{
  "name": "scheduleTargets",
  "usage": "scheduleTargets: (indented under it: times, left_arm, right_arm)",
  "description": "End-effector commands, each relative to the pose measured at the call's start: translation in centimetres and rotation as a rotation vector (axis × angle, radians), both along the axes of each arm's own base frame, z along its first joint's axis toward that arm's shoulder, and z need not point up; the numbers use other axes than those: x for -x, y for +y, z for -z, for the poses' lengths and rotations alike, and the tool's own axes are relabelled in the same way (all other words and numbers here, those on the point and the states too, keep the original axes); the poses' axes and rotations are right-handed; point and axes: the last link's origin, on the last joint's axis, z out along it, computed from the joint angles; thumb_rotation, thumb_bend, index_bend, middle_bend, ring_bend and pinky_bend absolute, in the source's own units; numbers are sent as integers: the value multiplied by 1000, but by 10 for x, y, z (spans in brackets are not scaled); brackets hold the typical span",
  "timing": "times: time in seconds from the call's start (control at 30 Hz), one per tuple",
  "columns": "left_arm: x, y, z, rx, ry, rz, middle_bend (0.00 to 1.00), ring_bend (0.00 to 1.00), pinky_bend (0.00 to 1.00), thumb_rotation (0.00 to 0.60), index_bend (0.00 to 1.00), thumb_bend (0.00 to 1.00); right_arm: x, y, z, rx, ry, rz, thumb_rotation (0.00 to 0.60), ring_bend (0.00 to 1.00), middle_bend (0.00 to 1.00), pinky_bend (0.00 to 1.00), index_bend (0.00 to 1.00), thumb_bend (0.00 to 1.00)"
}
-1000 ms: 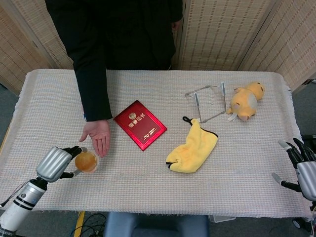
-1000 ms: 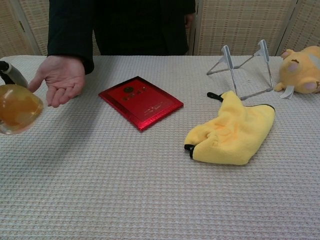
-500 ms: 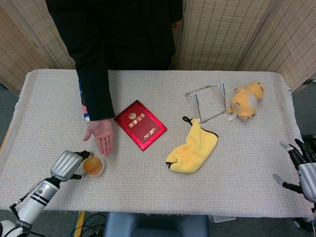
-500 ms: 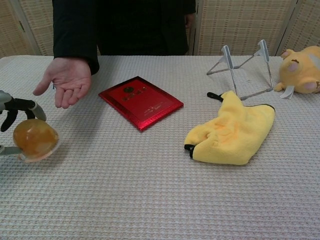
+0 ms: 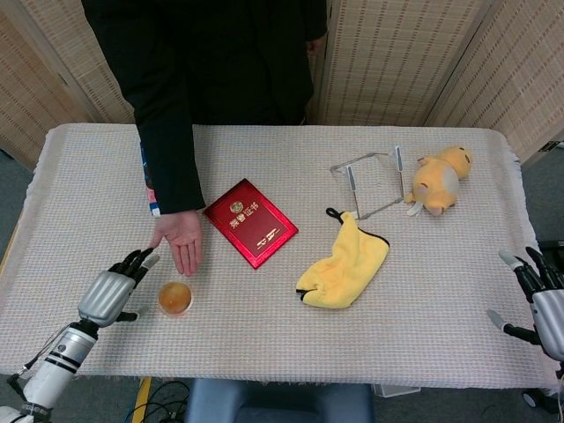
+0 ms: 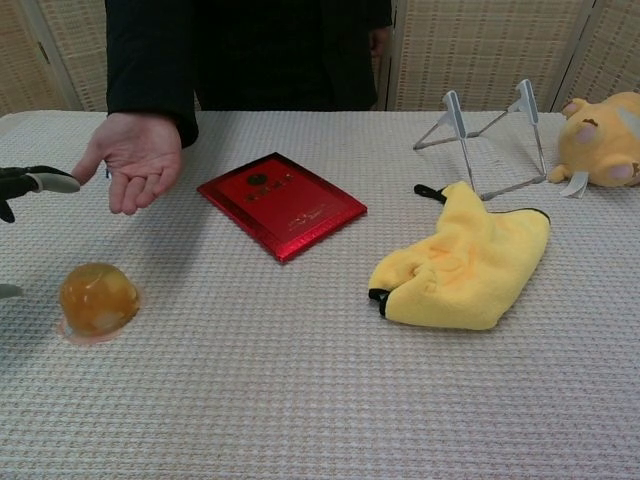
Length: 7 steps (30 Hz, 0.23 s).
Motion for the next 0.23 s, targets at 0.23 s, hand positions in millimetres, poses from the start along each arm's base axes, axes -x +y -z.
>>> scheduleTargets:
  times: [0.23]
  left_arm:
    - [29, -26, -57, -228, -70, -181, 0, 28, 301, 600, 0, 272]
  right_arm:
    - [1, -4, 5, -29, 5, 7, 600, 70, 185, 129, 99, 193]
